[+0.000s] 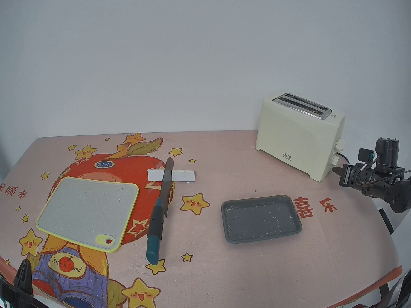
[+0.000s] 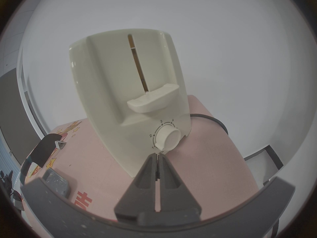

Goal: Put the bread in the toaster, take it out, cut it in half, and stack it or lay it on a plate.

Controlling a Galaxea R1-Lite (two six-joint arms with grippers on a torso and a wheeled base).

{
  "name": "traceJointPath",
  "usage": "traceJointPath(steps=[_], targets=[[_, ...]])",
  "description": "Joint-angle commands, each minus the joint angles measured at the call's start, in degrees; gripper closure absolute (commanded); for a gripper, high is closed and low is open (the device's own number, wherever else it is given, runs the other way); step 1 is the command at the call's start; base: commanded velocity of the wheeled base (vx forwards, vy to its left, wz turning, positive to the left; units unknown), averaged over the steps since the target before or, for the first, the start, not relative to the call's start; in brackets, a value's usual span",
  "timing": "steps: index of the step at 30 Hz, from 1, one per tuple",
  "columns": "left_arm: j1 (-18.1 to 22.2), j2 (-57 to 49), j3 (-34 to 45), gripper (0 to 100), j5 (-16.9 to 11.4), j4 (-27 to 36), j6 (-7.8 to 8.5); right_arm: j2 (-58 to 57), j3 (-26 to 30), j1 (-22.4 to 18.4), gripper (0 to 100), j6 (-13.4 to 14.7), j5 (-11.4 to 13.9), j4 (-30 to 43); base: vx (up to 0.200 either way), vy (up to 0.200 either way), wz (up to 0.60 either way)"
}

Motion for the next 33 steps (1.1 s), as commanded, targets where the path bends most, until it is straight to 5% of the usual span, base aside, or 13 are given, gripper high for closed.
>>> traceJointPath(steps=[1,33], targets=[[0.0,-0.1,1.0,100,0.0,0.0,0.01,-3.4,0.3,0.3,100,0.2,-0.3,0.1,0.000,0.000,0.00],[0.1,0.0,1.0,100,0.0,-0.1,0.01,-0.7,-1.2,0.6,100,0.3,-0.4,-0.1,0.000,0.000,0.00]])
